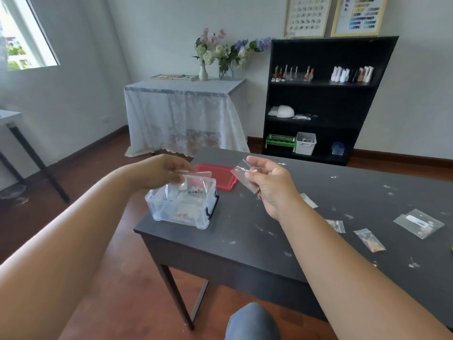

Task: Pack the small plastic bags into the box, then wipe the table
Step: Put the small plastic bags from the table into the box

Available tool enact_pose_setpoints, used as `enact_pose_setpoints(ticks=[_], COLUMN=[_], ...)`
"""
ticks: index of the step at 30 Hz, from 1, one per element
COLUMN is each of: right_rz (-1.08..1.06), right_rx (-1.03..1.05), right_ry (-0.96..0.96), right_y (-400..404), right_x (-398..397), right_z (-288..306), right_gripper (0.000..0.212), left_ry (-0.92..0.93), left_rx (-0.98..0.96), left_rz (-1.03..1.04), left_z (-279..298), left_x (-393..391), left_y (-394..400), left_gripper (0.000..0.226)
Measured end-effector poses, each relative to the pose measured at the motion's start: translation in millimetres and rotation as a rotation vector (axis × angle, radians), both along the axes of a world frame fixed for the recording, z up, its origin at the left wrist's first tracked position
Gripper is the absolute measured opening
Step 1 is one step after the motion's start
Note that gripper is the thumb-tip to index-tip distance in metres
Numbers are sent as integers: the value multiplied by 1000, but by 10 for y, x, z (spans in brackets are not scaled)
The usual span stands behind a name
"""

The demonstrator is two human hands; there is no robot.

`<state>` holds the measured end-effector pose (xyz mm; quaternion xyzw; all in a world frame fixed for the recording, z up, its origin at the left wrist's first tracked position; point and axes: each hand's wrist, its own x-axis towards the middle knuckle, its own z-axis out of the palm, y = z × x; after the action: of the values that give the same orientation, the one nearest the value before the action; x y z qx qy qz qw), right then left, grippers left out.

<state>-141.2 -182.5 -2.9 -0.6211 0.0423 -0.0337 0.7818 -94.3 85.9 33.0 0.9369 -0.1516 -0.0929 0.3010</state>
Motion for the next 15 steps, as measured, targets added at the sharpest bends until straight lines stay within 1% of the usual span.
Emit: enact_pose_setpoints(ticks=[3,7,11,13,15], right_rz=[30,127,130,101,78], right_rx=[-108,-180,-403,-530,-613], right_ry=[-17,-43,-101,-149,-180], right_y=[200,428,630,719,786], right_x=[52,110,173,196,224], right_z=[56,100,96,84,70], right_gripper=[42,44,35,28,23], left_ry=[-45,-3,-72,-99,-199], left_rx=[53,84,322,368,383], left_rz=[18,39,21,30,75], left_z=[-87,-145,-204,-238,-274], left_x=[-11,-58,-146,-176,-205], left_y=[21,67,-45,-82,-37], left_gripper=[35,40,45,40,30])
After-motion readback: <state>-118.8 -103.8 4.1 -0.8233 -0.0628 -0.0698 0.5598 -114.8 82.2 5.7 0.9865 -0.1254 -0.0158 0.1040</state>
